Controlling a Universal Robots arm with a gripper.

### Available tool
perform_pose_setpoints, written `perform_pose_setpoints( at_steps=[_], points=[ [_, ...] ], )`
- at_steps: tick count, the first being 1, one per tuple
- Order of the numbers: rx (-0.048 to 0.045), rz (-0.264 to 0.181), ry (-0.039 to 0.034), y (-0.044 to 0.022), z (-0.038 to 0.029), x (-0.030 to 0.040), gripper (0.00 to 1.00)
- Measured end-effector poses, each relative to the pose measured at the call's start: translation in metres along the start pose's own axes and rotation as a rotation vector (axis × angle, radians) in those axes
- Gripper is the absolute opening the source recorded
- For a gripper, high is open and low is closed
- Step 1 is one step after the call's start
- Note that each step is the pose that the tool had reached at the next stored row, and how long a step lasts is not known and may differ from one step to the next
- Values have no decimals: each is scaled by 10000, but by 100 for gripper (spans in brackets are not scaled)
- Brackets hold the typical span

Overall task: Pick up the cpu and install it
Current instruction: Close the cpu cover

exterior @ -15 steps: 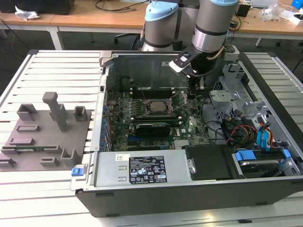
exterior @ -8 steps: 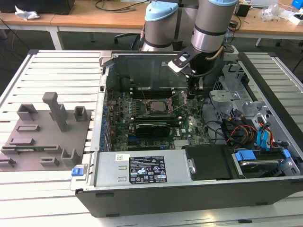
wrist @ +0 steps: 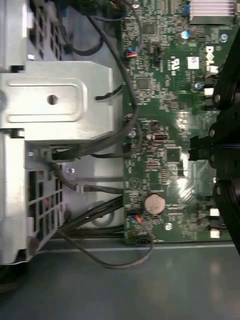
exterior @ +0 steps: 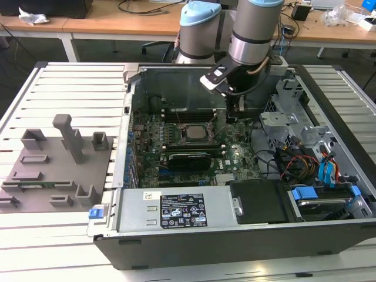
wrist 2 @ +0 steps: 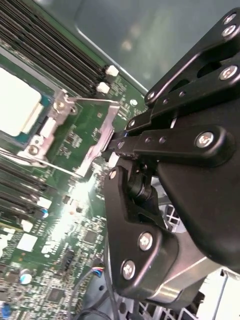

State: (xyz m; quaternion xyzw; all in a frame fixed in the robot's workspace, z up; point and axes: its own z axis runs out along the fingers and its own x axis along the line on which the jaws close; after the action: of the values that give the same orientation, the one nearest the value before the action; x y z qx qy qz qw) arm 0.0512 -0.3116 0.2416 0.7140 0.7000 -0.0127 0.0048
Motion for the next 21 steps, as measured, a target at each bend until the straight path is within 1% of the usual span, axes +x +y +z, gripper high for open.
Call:
perform_pose_setpoints(
  at_steps=[5,8,9,21],
  points=[
    [-18,-1,-1,-132,1,-3,11],
    [-22,0,-2,-255,2,-5,11],
    [-22,0,0,-276,3,-6,11],
    [-23,0,-1,-301,16,-6,11]
  ],
)
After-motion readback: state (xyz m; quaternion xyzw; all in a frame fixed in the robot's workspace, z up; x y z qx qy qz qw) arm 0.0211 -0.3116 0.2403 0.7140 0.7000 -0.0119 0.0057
